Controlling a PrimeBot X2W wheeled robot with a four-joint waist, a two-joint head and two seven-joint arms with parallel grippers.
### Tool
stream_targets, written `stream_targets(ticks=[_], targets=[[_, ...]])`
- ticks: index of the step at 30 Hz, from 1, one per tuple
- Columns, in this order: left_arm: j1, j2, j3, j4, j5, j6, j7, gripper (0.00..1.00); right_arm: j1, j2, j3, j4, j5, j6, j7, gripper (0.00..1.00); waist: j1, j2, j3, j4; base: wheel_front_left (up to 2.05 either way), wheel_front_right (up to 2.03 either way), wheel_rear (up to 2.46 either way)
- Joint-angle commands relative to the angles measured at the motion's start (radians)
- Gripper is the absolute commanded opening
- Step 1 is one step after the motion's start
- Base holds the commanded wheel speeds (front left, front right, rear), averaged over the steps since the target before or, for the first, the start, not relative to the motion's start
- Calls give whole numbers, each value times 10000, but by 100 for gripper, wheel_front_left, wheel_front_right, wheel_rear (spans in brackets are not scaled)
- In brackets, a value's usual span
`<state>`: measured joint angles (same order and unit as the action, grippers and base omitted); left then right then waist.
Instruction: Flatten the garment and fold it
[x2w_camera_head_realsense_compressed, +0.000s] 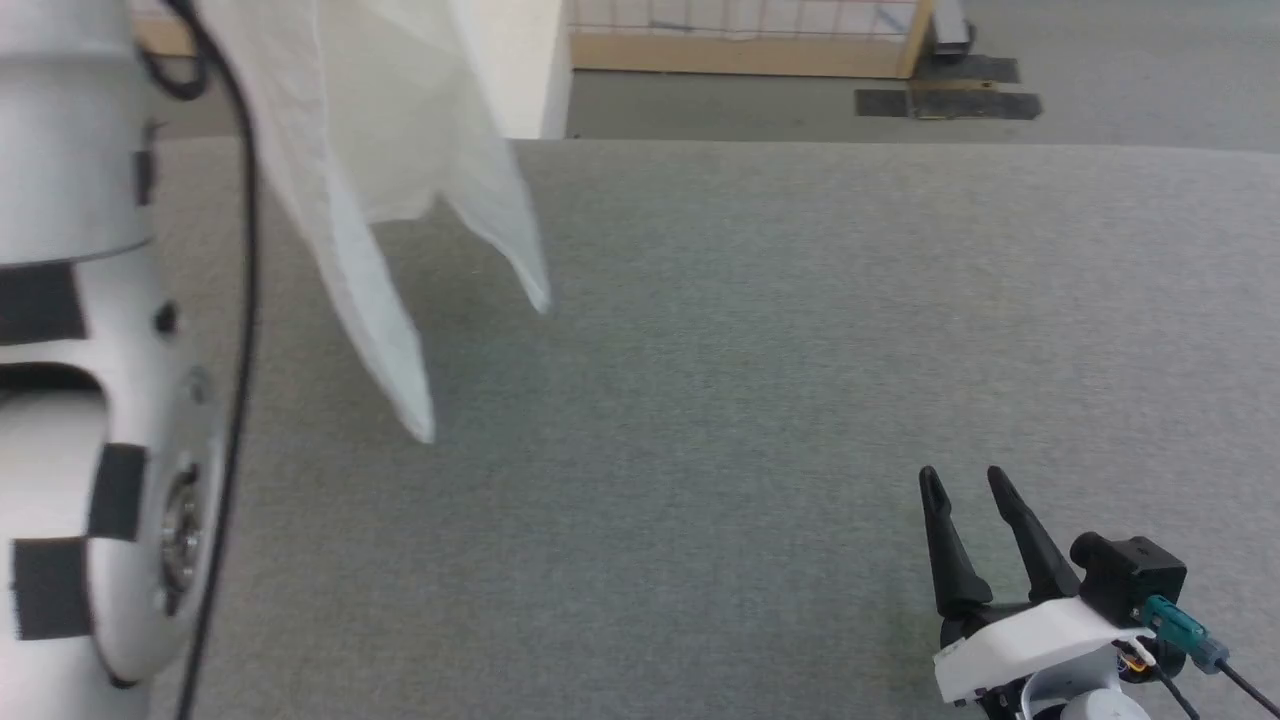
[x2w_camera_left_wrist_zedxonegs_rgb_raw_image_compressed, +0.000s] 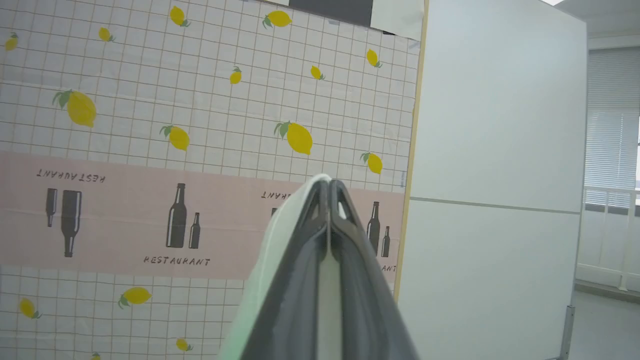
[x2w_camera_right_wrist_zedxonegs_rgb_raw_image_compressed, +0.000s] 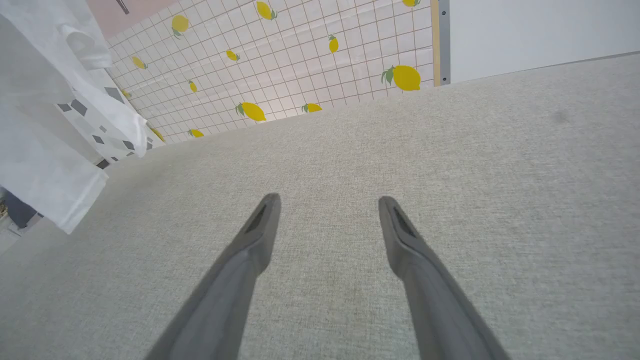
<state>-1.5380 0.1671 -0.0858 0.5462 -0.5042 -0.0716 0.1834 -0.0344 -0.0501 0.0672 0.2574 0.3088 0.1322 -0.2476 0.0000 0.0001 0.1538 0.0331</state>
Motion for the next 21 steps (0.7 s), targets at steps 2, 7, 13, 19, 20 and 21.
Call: stream_targets(ticks=[2,7,13,19,20,21], targets=[[-46,-423,-107,357,-440,-171,158,0,86,-1,-7,129,90,-15,-99,100,0,-1,-428,-682,0,0,0],[1176,-928,-804,757,-1280,-495,616,0,219,-1,-123,258,87,-15,-129,100,0,-1,-576,-856,0,0,0],[4483,-1137,-2229,997,-2430,-582,993,0,383,-1,-207,288,0,-15,-137,100,0,-1,-725,-922,0,0,0],[8172,-1156,-4213,1578,-2424,-587,1816,0,465,-1,-294,187,-25,-15,-139,100,0,-1,-743,-996,0,0,0],[8668,-1144,-4569,1739,-2263,-587,2016,0,474,-1,-330,161,-17,-15,-139,100,0,-1,-744,-1002,0,0,0],[9054,-1135,-4853,1883,-2175,-588,2264,0,489,-1,-348,150,-12,-15,-140,100,0,-1,-753,-1004,0,0,0]])
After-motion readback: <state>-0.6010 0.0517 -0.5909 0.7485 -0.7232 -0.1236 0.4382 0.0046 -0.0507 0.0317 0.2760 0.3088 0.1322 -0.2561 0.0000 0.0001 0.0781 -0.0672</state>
